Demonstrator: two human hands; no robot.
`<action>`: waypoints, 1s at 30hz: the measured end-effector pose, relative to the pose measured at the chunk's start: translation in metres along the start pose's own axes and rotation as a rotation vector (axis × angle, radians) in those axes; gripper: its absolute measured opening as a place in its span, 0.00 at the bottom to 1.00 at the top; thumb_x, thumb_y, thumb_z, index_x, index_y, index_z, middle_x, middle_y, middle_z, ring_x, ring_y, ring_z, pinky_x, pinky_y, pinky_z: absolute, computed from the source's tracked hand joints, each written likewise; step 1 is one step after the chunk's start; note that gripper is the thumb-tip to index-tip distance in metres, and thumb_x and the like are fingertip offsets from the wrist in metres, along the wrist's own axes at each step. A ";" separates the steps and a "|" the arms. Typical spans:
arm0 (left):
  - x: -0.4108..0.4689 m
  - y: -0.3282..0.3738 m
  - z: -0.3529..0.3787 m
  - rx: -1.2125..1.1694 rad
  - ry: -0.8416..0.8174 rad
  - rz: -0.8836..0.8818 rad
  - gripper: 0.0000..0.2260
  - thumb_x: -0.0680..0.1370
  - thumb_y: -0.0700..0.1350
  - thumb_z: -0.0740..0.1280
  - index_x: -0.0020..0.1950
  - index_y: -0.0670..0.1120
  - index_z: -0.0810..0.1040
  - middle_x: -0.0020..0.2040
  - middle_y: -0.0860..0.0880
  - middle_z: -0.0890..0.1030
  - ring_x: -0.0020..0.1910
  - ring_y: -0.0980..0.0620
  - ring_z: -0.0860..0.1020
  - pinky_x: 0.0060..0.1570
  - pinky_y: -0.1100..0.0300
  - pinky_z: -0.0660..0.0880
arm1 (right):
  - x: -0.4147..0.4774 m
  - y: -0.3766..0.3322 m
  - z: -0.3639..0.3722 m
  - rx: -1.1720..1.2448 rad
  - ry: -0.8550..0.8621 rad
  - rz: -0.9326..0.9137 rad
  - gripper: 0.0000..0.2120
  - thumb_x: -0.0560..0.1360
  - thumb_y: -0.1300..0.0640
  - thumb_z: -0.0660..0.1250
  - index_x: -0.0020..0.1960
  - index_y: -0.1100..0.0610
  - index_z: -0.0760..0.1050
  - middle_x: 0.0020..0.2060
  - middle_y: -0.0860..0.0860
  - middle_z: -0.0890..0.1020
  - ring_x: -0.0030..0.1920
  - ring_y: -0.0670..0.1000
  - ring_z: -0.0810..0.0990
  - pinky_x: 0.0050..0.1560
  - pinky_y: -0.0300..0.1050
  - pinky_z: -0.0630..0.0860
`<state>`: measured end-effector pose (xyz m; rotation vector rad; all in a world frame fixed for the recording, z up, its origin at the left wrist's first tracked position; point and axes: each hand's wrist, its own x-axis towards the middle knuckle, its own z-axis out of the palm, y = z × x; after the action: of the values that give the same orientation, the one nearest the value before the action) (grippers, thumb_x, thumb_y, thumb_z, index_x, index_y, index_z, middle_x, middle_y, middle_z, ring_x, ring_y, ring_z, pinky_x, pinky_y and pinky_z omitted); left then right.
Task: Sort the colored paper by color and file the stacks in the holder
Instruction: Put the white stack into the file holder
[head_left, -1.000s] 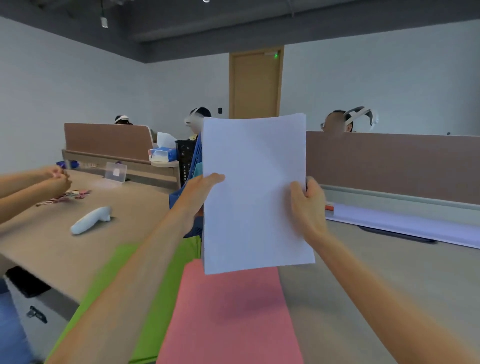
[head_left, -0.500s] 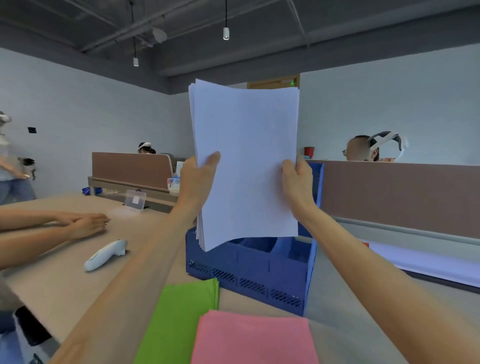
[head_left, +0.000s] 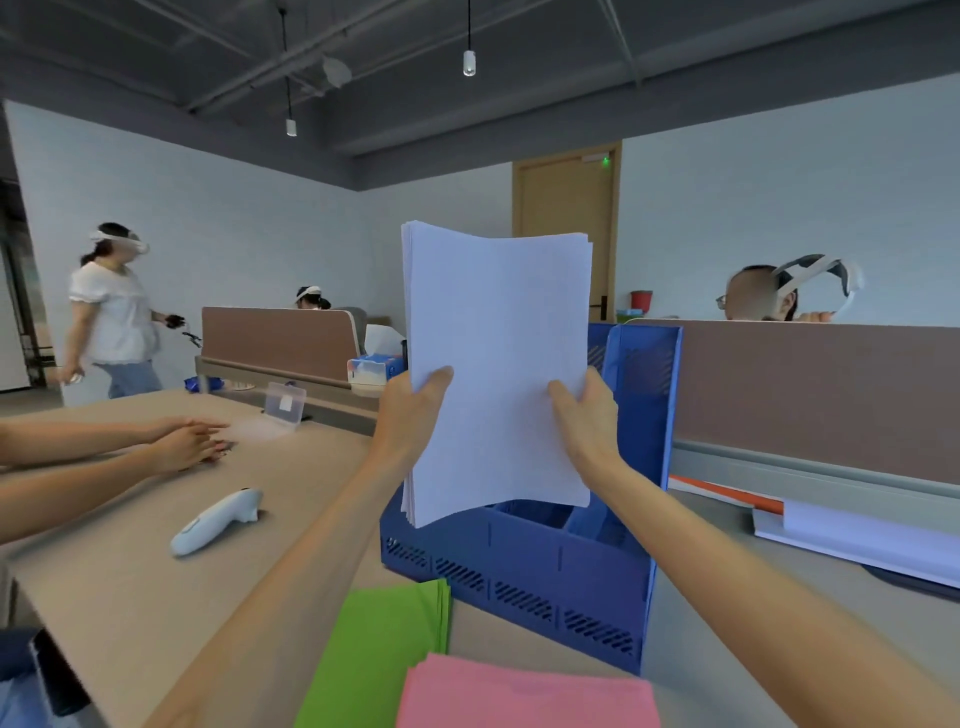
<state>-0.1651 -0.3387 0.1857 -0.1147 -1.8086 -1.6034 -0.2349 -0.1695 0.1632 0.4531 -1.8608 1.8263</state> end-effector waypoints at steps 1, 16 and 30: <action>0.000 -0.001 0.000 0.002 -0.013 0.002 0.09 0.80 0.44 0.64 0.40 0.54 0.75 0.43 0.49 0.77 0.43 0.51 0.75 0.46 0.55 0.71 | 0.000 0.001 0.000 -0.007 -0.004 0.006 0.04 0.77 0.57 0.61 0.50 0.49 0.72 0.45 0.43 0.78 0.48 0.49 0.78 0.48 0.46 0.76; 0.010 0.018 -0.023 0.466 0.167 0.177 0.15 0.82 0.50 0.57 0.39 0.47 0.74 0.32 0.50 0.74 0.33 0.46 0.72 0.34 0.56 0.69 | 0.046 -0.012 0.054 -0.009 -0.276 0.136 0.06 0.79 0.53 0.56 0.52 0.55 0.67 0.48 0.49 0.72 0.43 0.47 0.70 0.40 0.42 0.67; 0.017 0.004 -0.011 0.691 0.212 0.252 0.16 0.82 0.51 0.54 0.45 0.43 0.75 0.37 0.45 0.78 0.42 0.39 0.76 0.37 0.52 0.70 | 0.048 0.011 0.047 -0.214 -0.454 0.178 0.16 0.72 0.59 0.63 0.58 0.65 0.75 0.57 0.59 0.79 0.59 0.60 0.78 0.55 0.52 0.77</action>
<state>-0.1705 -0.3543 0.1981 0.1364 -1.9802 -0.7299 -0.2862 -0.2108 0.1818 0.6868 -2.4415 1.7070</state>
